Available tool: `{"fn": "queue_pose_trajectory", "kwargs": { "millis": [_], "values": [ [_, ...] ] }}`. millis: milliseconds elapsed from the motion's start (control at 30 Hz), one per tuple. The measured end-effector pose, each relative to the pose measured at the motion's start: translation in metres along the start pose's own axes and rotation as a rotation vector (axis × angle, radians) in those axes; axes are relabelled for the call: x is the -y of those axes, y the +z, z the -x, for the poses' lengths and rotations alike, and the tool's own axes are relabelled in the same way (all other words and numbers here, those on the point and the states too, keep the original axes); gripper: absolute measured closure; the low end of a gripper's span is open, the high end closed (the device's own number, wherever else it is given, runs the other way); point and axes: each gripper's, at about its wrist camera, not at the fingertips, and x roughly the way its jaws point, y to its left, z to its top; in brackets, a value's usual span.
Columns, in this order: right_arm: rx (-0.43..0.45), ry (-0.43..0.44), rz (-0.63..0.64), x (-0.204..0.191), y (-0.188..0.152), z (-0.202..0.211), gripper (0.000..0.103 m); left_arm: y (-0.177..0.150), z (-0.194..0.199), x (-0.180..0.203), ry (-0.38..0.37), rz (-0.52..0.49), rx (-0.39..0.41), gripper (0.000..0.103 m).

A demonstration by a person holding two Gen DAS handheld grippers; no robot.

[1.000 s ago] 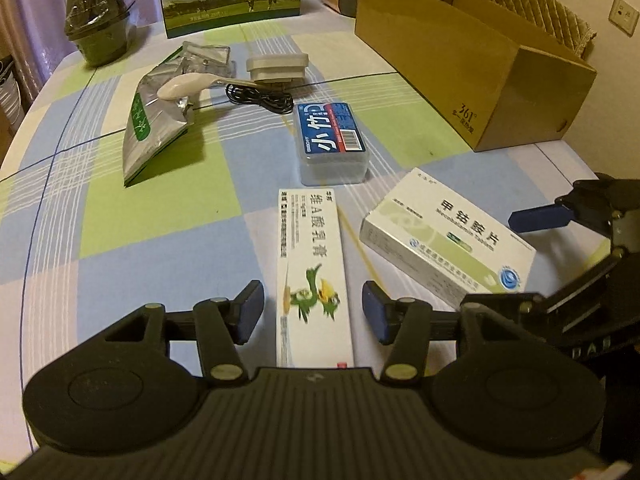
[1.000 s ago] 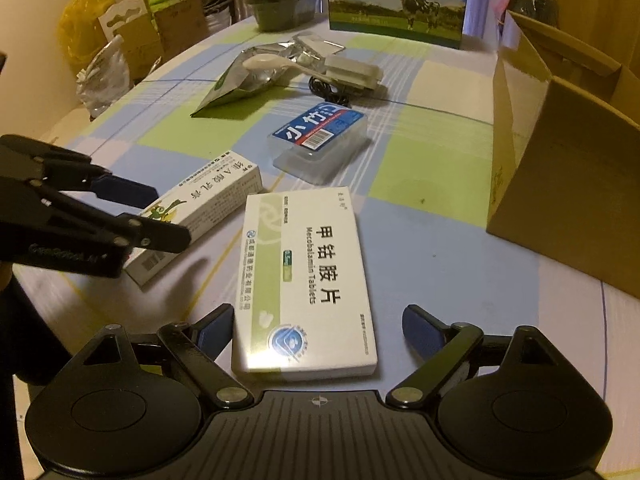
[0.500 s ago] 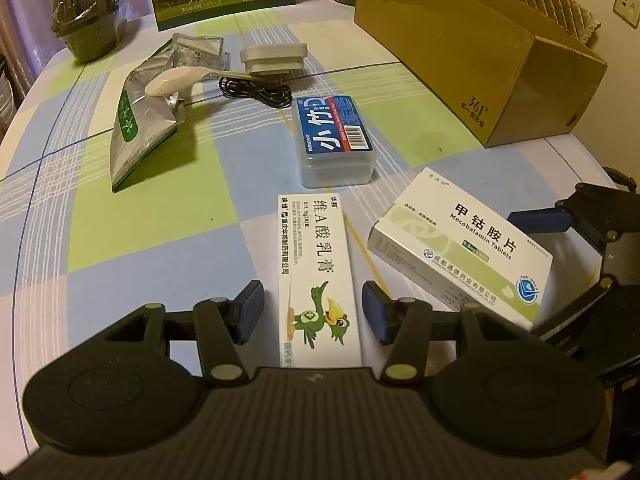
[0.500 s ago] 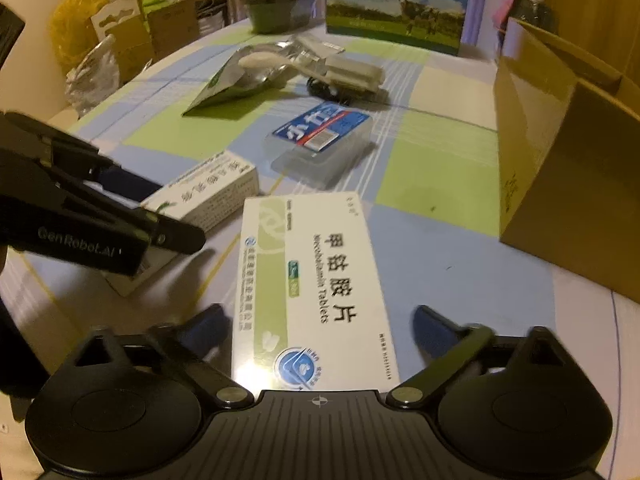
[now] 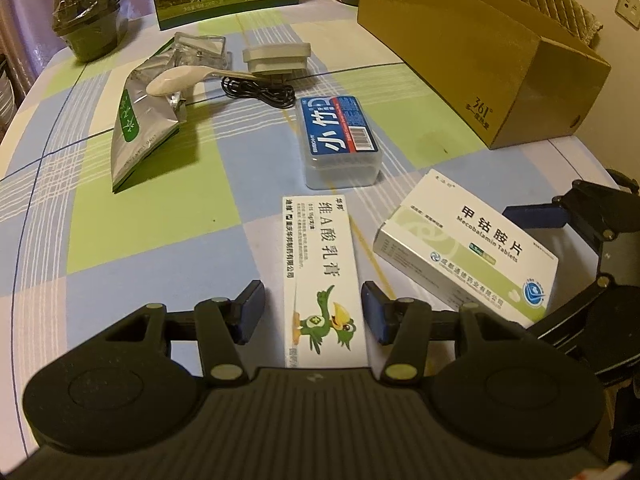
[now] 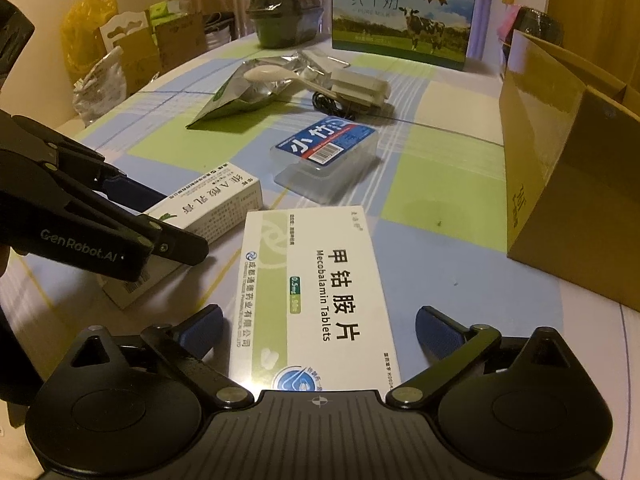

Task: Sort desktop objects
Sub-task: 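Carry both boxes into the cardboard box and open both tools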

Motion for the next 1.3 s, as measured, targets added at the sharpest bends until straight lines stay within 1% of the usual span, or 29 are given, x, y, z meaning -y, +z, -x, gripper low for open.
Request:
{"fn": "queue_pose_trajectory", "kwargs": {
  "millis": [67,200,233,267,300,367,500,700,900,1133,1300],
  "values": [
    [0.009,0.004,0.013,-0.002,0.001,0.001,0.014,0.000,-0.001,-0.001,0.005,-0.001,0.000,0.056],
    [0.006,-0.002,0.009,-0.003,0.004,0.001,0.019,0.001,-0.002,0.001,0.004,-0.011,-0.002,0.062],
    [0.007,-0.003,0.008,-0.003,0.004,0.001,0.023,0.000,-0.003,0.003,0.005,-0.016,-0.002,0.063],
    [0.011,-0.003,0.009,-0.003,0.005,0.001,0.032,0.000,-0.002,0.004,0.004,-0.018,-0.003,0.067],
    [0.016,-0.002,0.012,-0.004,0.006,0.002,0.034,0.000,-0.002,0.005,0.006,-0.021,-0.002,0.070],
    [0.013,-0.006,0.020,-0.005,0.007,0.002,0.035,0.000,-0.001,0.007,0.020,-0.027,-0.008,0.070],
    [0.011,-0.020,0.014,-0.005,0.008,0.005,0.035,-0.003,0.003,0.008,0.019,-0.023,-0.009,0.070],
    [0.038,-0.034,-0.017,-0.001,0.010,0.021,0.035,-0.003,0.019,0.010,0.016,-0.017,0.006,0.070],
    [0.073,-0.055,-0.048,0.004,0.013,0.043,0.035,0.003,0.038,0.019,0.020,-0.029,0.041,0.070],
    [0.130,-0.106,-0.076,0.014,0.022,0.079,0.035,0.020,0.062,0.034,0.011,-0.046,0.092,0.070],
    [0.173,-0.142,-0.093,0.029,0.031,0.106,0.035,0.041,0.075,0.053,-0.018,-0.072,0.139,0.070]
  ]
}}
